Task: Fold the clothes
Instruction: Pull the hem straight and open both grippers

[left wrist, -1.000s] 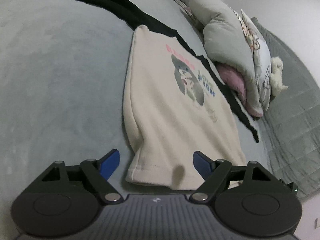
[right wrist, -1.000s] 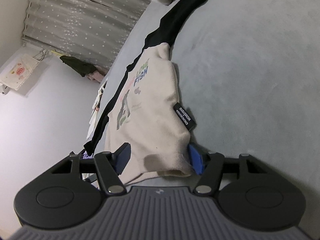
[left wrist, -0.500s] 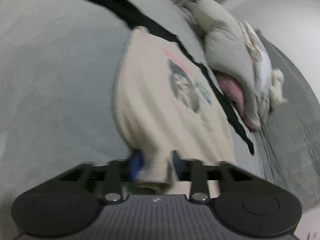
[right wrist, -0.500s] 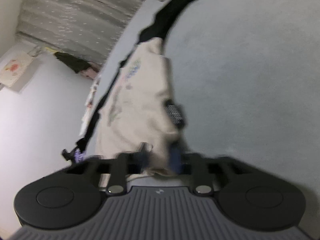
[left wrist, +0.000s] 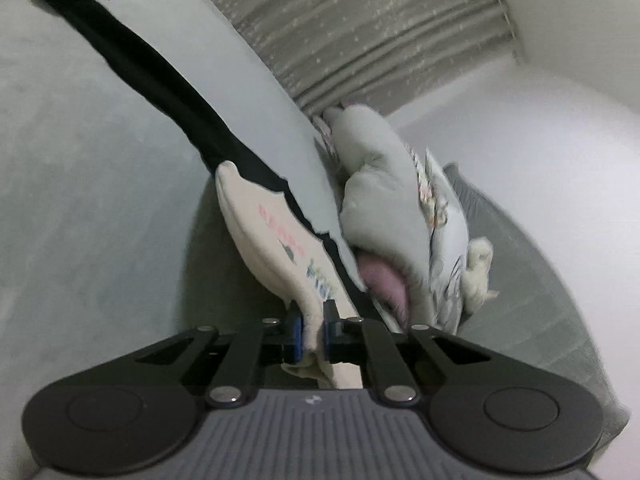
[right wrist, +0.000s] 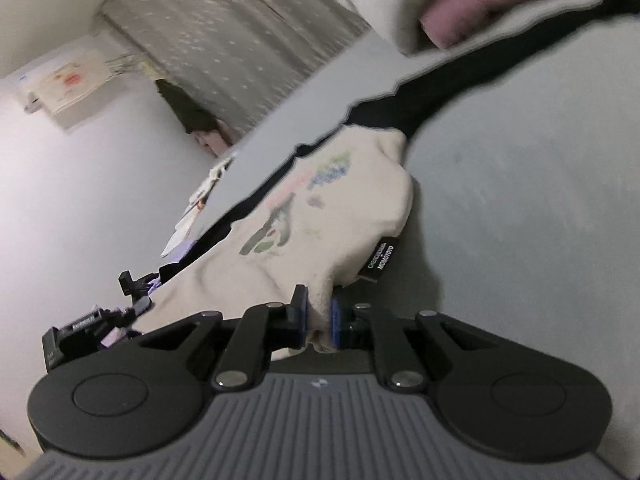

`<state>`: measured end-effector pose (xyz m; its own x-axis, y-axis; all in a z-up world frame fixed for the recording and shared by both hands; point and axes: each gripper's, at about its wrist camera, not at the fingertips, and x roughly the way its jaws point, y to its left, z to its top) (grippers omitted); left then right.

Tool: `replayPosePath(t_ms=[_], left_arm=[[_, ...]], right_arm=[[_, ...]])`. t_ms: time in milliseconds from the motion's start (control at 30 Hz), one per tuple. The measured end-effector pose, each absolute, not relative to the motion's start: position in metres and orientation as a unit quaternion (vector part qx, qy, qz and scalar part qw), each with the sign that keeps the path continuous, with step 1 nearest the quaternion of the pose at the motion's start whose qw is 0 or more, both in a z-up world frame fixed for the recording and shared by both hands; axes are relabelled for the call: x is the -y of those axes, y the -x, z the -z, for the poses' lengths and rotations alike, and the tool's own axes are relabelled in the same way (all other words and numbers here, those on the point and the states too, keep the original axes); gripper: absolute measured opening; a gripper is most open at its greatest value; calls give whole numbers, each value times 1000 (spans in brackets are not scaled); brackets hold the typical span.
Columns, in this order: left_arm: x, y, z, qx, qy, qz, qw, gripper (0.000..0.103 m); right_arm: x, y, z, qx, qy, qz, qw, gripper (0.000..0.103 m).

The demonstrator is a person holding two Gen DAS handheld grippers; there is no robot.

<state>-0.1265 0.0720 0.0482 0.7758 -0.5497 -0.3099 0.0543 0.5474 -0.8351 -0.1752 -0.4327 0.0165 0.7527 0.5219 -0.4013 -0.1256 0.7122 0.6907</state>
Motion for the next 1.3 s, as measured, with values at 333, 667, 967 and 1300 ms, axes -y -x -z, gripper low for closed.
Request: replayPosePath(t_ms=[333, 667, 967, 1300], left_arm=[[-106, 170, -66, -230, 478, 208, 822, 8], [-122, 215, -68, -270, 458, 196, 824, 7], [-146, 218, -59, -306, 425, 152, 839, 8], [-111, 188, -37, -407, 300, 146, 850, 75]], right_arm=[[422, 205, -59, -258, -262, -220, 904, 12], [416, 230, -60, -315, -208, -206, 903, 12], [406, 235, -35, -360, -191, -187, 894, 16], [478, 217, 2, -369, -382, -37, 846, 62]])
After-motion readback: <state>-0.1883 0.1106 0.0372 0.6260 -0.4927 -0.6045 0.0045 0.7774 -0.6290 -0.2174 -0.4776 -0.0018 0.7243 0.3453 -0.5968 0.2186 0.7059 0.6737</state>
